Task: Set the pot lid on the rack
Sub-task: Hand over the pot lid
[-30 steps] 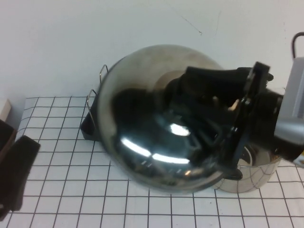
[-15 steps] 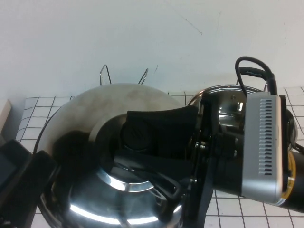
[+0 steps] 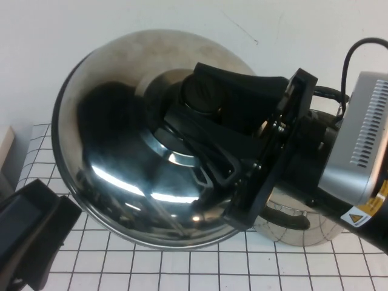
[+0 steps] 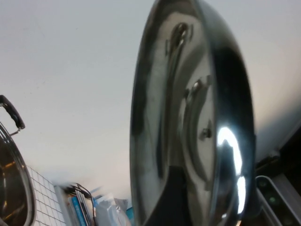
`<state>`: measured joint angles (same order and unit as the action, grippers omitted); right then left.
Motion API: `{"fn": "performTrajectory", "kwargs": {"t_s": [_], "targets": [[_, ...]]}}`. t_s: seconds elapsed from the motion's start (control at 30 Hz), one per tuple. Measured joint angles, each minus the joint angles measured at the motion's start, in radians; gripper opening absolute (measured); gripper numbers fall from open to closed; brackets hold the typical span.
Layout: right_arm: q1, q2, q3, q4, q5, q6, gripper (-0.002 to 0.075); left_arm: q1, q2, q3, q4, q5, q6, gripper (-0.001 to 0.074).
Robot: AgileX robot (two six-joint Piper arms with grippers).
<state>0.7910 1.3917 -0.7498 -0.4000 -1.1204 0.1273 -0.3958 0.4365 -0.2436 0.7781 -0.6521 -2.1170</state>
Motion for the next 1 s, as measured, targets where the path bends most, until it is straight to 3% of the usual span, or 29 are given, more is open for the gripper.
{"fn": "performTrajectory", "kwargs": {"t_s": [0.17, 0.33, 0.5, 0.6, 0.77, 0.83, 0.93, 1.0], "targets": [[0.0, 0.0, -0.048, -0.049, -0.006, 0.053, 0.0351, 0.0, 0.0, 0.0, 0.006, 0.026, 0.0, 0.0568], [0.0, 0.002, -0.089, -0.244, 0.039, 0.219, 0.0351, -0.001, 0.0, 0.0, -0.01, 0.036, 0.012, 0.0568], [0.002, 0.044, -0.09, -0.329, 0.007, 0.322, 0.0351, -0.001, 0.0, 0.0, -0.087, -0.011, 0.145, 0.0542], [0.002, 0.07, -0.09, -0.335, -0.011, 0.345, 0.0351, -0.001, 0.002, 0.0, -0.132, -0.035, 0.21, 0.0452], [0.002, 0.087, -0.09, -0.335, -0.018, 0.358, 0.0351, -0.001, 0.004, 0.0, -0.153, -0.065, 0.231, 0.0144], [0.002, 0.091, -0.09, -0.339, -0.016, 0.367, 0.0351, -0.002, 0.004, 0.0, -0.157, -0.108, 0.24, 0.0088], [0.004, 0.091, -0.09, -0.343, -0.027, 0.399, 0.0356, -0.002, 0.004, 0.0, -0.157, -0.124, 0.252, 0.0087], [0.004, 0.091, -0.093, -0.335, -0.027, 0.426, 0.0412, -0.002, 0.004, 0.0, -0.154, -0.122, 0.252, 0.0087]]}}
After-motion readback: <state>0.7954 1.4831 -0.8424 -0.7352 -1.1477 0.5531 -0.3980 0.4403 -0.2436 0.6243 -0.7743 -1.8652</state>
